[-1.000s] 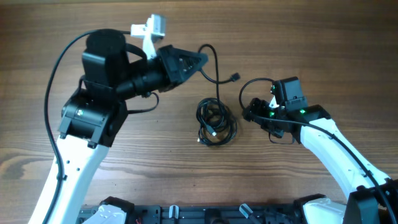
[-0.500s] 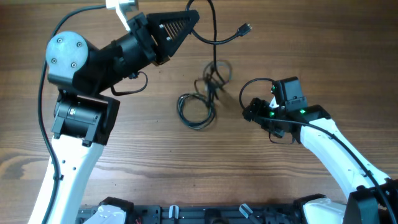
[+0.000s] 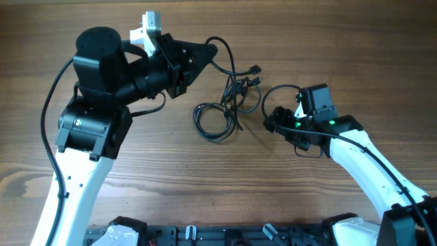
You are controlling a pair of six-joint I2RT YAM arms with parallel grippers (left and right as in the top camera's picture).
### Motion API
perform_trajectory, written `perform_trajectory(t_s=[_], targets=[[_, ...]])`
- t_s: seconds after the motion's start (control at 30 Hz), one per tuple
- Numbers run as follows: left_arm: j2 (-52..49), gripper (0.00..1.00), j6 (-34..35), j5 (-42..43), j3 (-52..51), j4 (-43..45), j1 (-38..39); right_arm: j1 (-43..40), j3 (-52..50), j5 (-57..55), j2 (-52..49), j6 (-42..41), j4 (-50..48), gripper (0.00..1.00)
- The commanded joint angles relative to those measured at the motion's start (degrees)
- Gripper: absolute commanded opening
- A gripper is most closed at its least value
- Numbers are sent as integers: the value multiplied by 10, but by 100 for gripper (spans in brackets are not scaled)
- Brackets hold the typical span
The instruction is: Untangle cables
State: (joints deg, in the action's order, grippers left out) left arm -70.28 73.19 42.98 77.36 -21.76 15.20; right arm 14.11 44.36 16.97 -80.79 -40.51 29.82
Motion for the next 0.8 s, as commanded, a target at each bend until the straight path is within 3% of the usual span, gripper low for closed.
perform_trajectory(t_s=[0.0,0.17,0.27,0.37,0.77], targets=[[4,4,-86,-56,3,-65,-3,2,5,13,-4,0,-2,85],[4,4,-157,-83,3,-191,-3,2,5,31,-4,0,-9,86],[4,4,-176,-83,3,-246,9,2,5,56,-4,-1,-24,91],[4,4,-206,-84,3,-252,28,2,5,87,-4,-2,-44,91],[4,4,-205,-66,3,-257,86,2,5,118,-4,-17,-86,90]])
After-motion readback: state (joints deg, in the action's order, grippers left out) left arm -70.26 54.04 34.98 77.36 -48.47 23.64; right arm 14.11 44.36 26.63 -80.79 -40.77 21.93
